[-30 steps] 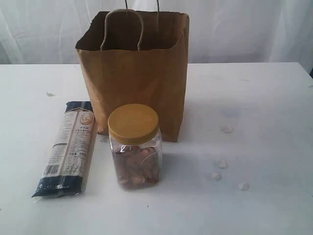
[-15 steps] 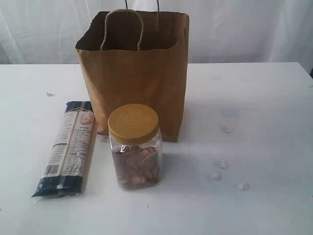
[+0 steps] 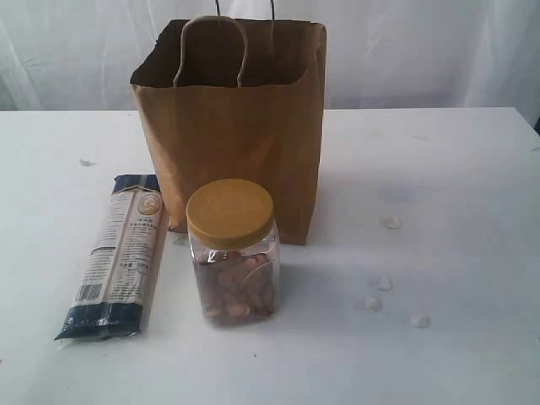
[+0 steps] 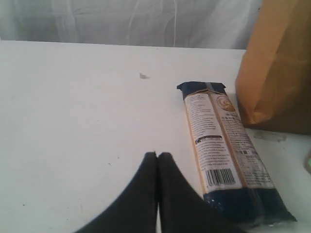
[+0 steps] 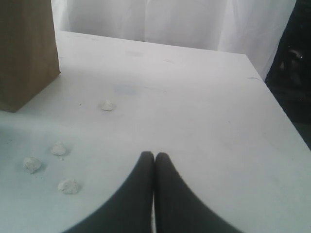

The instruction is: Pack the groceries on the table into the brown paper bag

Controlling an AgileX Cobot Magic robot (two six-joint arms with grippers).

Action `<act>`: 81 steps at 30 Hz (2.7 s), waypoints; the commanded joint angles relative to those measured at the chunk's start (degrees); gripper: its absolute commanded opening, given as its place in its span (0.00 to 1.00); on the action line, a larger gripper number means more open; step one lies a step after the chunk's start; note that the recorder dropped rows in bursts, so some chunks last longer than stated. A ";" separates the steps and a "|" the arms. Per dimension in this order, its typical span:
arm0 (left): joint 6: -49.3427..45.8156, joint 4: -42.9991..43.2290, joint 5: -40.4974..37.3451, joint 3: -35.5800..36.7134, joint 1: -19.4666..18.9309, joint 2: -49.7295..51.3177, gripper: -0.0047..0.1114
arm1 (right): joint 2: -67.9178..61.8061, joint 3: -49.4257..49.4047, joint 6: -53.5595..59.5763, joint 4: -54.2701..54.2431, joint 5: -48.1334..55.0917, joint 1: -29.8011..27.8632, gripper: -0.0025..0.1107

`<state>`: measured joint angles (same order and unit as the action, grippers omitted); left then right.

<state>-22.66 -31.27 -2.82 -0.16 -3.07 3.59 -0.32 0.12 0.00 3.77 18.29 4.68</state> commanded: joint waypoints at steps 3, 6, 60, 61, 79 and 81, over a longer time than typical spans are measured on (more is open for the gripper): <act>0.38 2.30 -10.12 0.16 -0.19 -1.64 0.04 | 0.32 -0.12 8.56 7.39 -0.35 -0.19 0.02; 0.38 3.26 -10.85 0.16 -0.19 -1.64 0.04 | 0.32 -0.12 11.83 11.41 -1.00 -0.19 0.02; 0.38 5.20 -10.64 0.16 -0.27 -3.59 0.04 | -99.49 62.69 25.61 -27.24 16.58 -0.09 0.02; 0.38 5.20 -10.64 0.16 -0.27 -3.59 0.04 | -99.78 63.42 30.14 -31.67 16.20 -0.09 0.03; 0.38 5.20 -10.64 0.16 -0.27 -3.59 0.04 | -110.34 69.41 42.20 -42.35 14.97 -0.09 0.43; 0.38 5.20 -10.64 0.16 -0.27 -3.59 0.04 | -111.29 69.41 42.20 -41.18 14.13 -0.09 0.43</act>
<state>-22.57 -25.79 -13.31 -0.16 -3.15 0.28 -110.69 69.12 41.95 -38.57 33.62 4.68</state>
